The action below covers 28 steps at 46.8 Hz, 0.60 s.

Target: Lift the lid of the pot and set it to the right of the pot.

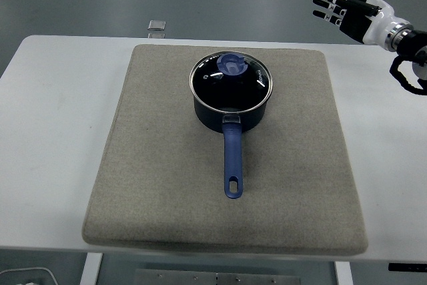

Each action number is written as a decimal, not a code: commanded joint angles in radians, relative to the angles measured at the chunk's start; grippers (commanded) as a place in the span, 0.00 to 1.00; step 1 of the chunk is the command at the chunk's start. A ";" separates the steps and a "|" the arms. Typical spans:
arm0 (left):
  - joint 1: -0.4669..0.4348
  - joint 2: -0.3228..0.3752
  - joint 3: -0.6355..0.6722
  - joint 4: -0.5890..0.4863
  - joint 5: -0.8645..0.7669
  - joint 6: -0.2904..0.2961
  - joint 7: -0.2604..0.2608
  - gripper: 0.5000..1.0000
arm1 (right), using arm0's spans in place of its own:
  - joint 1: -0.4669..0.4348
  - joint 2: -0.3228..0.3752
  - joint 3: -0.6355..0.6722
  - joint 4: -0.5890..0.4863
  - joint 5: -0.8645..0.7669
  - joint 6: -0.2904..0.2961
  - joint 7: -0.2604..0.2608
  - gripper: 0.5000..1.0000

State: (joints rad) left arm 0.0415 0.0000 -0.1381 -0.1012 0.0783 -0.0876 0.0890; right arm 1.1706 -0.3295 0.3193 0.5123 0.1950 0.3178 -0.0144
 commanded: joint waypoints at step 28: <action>0.000 0.000 0.000 0.000 0.000 -0.001 0.000 1.00 | 0.024 -0.019 0.000 0.034 -0.166 0.004 0.002 0.83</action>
State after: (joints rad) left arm 0.0414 0.0000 -0.1380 -0.1012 0.0782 -0.0882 0.0890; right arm 1.1935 -0.3590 0.3175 0.5441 0.0647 0.3251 -0.0127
